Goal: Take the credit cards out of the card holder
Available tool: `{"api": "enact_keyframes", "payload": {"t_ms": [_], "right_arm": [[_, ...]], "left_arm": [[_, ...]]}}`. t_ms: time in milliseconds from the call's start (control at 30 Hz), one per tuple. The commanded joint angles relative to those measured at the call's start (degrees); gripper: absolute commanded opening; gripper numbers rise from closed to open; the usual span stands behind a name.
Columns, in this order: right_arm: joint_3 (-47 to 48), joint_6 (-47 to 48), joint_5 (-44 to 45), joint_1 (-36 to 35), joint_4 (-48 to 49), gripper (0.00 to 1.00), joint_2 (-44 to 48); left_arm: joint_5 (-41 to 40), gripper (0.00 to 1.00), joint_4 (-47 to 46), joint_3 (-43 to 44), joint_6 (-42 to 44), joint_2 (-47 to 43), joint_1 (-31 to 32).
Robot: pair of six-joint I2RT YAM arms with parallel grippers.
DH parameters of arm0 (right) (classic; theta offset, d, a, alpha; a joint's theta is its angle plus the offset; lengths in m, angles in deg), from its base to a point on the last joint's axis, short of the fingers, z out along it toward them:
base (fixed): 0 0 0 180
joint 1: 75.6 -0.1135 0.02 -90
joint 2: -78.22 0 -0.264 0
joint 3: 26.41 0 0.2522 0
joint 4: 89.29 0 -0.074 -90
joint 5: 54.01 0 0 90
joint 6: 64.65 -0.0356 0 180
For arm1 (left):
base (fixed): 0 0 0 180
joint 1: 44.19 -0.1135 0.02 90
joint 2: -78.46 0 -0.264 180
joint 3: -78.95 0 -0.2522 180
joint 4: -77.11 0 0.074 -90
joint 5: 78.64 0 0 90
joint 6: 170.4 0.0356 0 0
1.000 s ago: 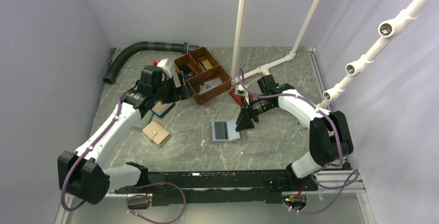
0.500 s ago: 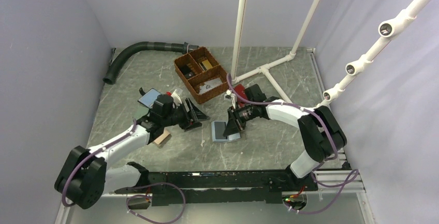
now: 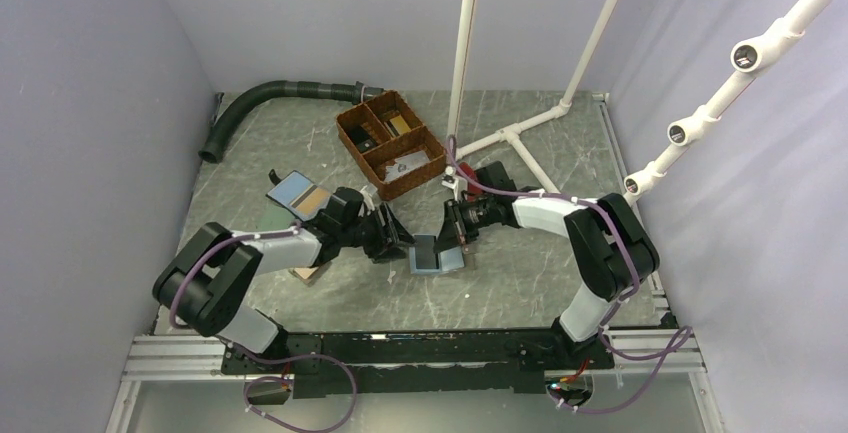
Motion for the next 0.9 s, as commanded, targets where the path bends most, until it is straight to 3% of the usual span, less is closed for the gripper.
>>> {"api": "enact_keyframes", "payload": {"t_ms": [0,533,867], "right_arm": [[-1.03,-0.78,1.82,1.47,2.09,0.07,0.39],[0.7,-0.35,3.77,2.15,0.0,0.07,-4.5],[1.45,-0.1,3.63,2.85,-1.15,0.15,-6.97]], "left_arm": [[2.9,0.6,-3.7,3.83,1.56,3.16,0.95],[4.68,0.56,-1.89,7.07,3.04,7.81,1.37],[4.81,0.56,-3.08,6.71,3.51,5.83,1.5]]}}
